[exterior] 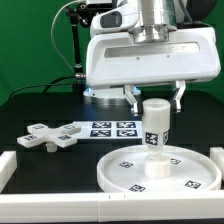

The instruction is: Assemble round table

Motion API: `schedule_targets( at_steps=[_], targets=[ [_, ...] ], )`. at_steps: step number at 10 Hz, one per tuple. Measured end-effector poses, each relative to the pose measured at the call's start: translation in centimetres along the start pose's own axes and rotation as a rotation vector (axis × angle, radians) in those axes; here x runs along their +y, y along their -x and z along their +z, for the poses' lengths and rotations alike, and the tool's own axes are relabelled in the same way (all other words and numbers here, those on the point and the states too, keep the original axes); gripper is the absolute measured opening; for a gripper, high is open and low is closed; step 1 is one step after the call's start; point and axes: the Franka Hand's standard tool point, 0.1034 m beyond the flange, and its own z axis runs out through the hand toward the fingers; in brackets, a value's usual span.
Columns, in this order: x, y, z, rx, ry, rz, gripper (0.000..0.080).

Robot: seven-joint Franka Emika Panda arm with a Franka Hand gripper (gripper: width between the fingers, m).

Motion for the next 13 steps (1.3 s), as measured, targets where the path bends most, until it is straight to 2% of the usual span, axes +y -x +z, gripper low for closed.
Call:
schedule_targets(
  at_steps=[4,9,13],
  targets=[
    [-1.0,0.3,0.1,-0.008,-0.009,-0.012,0.0409],
    [-0.3,0.7,0.5,-0.014,-0.004,-0.007,0.0409],
    [-0.6,1.2,1.1,-0.022,-0.005,-0.010,0.0409]
  ],
)
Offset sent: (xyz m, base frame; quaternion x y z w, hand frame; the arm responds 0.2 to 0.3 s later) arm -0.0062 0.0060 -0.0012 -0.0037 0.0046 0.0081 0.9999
